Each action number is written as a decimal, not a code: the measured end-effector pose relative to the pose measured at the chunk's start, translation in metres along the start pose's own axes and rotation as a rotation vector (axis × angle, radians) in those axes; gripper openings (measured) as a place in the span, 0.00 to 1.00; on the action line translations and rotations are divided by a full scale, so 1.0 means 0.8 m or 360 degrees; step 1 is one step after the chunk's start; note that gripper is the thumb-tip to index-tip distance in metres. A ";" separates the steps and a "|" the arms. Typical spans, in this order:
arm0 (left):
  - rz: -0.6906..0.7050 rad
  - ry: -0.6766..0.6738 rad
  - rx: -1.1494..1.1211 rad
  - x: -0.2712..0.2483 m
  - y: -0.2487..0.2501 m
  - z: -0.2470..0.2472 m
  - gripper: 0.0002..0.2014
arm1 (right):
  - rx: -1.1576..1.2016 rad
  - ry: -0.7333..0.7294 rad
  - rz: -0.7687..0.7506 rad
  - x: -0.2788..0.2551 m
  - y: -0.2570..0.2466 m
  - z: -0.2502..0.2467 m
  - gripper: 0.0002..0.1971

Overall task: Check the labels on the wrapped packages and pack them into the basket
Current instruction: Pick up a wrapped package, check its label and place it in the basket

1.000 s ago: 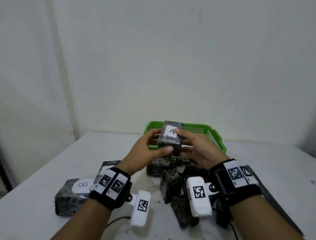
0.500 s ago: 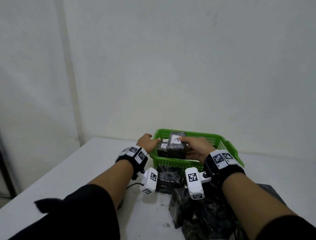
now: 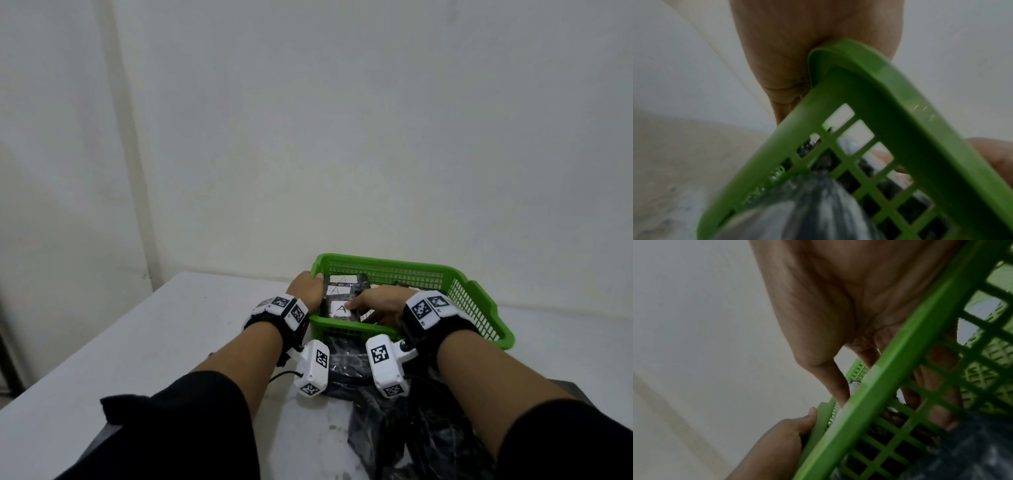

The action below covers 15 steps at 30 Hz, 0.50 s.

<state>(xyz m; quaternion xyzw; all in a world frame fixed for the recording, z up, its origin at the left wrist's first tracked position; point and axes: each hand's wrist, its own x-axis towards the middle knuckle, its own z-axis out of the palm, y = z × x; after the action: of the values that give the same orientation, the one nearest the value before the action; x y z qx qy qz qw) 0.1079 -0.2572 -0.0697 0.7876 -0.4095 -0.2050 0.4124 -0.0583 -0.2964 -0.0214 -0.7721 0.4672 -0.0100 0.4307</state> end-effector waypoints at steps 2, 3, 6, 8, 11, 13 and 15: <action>-0.0008 0.0011 -0.0013 0.001 0.000 0.002 0.21 | -0.0115 0.0032 -0.0022 -0.007 -0.005 0.003 0.14; -0.0014 0.0014 -0.0012 0.000 0.000 0.002 0.21 | -0.0165 0.0049 -0.0032 -0.009 -0.007 0.005 0.13; -0.0012 0.0022 -0.0038 -0.001 0.000 0.002 0.21 | -0.0200 0.0069 -0.0069 -0.004 -0.010 0.011 0.15; -0.0009 0.0021 -0.0046 0.001 -0.002 0.003 0.21 | -0.0190 0.0046 -0.0059 -0.001 -0.012 0.014 0.10; -0.0014 0.0023 -0.0051 0.004 -0.004 0.004 0.22 | -0.0241 0.0051 -0.0056 0.003 -0.013 0.016 0.12; -0.0004 0.0027 -0.0050 0.005 -0.004 0.004 0.22 | -0.0244 0.0094 -0.0054 0.005 -0.012 0.016 0.16; -0.0002 0.0030 -0.0053 0.005 -0.004 0.004 0.21 | -0.0249 0.0104 -0.0048 0.002 -0.013 0.017 0.21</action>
<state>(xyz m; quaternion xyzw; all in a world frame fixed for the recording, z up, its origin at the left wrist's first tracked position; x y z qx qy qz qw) 0.1098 -0.2611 -0.0744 0.7828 -0.4015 -0.2045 0.4291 -0.0438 -0.2867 -0.0235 -0.8096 0.4686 -0.0050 0.3534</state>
